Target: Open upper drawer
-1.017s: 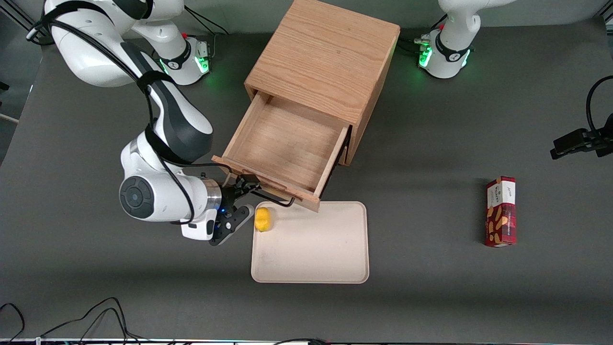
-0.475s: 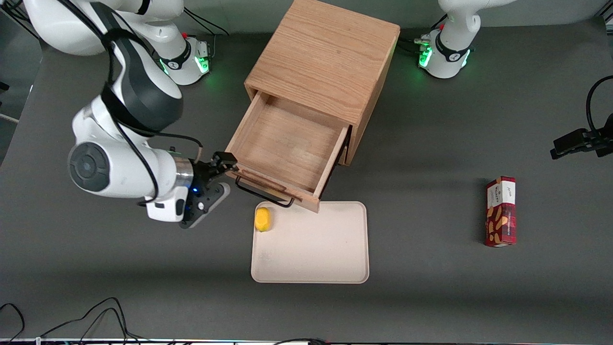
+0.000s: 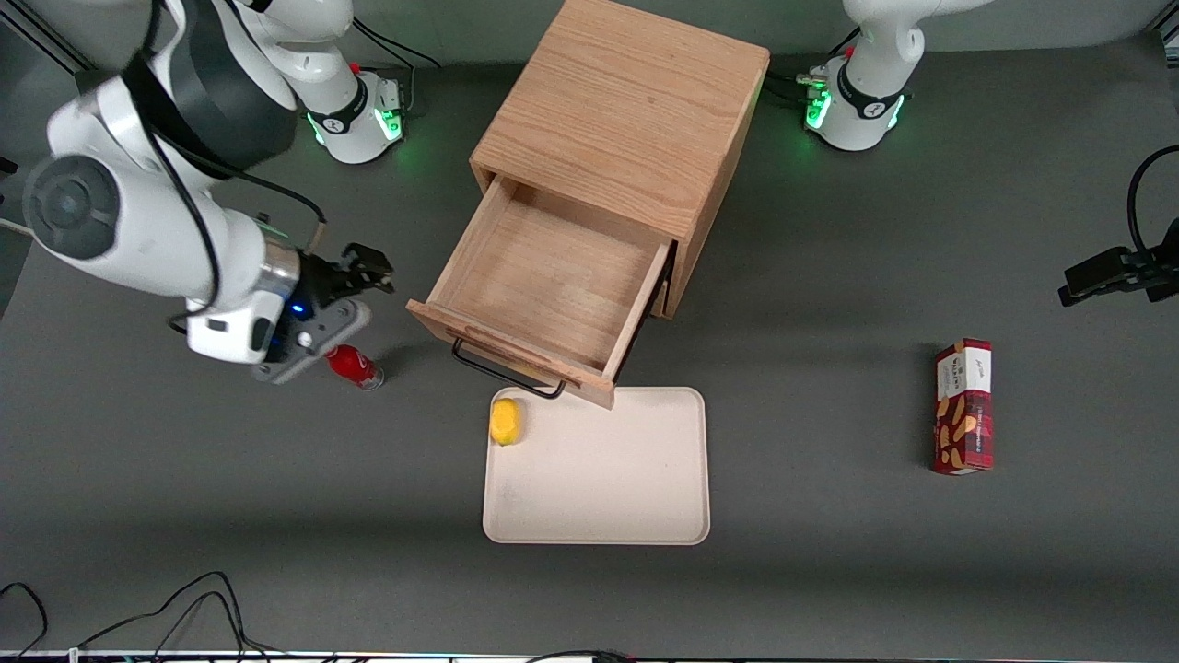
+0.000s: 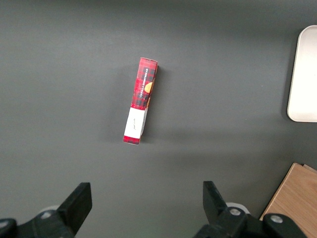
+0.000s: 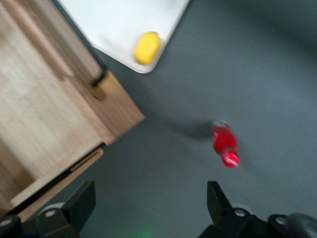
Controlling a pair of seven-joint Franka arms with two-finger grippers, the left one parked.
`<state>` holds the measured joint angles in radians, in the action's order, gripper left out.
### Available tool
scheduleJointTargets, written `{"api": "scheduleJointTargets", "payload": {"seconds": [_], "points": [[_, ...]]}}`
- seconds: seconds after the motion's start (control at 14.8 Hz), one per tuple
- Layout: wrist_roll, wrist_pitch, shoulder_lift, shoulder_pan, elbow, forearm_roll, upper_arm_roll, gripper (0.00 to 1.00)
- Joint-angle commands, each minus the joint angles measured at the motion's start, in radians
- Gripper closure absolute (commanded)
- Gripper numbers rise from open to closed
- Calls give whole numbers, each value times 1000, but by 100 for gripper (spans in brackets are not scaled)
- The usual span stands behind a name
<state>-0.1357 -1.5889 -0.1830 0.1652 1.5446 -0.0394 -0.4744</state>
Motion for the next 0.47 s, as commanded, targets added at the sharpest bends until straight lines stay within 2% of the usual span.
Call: {"api": "scheduleJointTargets", "payload": {"seconds": [0.0, 0.2, 0.41], "points": [[77, -49, 156, 88, 162, 3, -3, 0], [107, -75, 239, 236, 245, -45, -10, 0], [110, -126, 338, 276, 338, -54, -9, 0]]}}
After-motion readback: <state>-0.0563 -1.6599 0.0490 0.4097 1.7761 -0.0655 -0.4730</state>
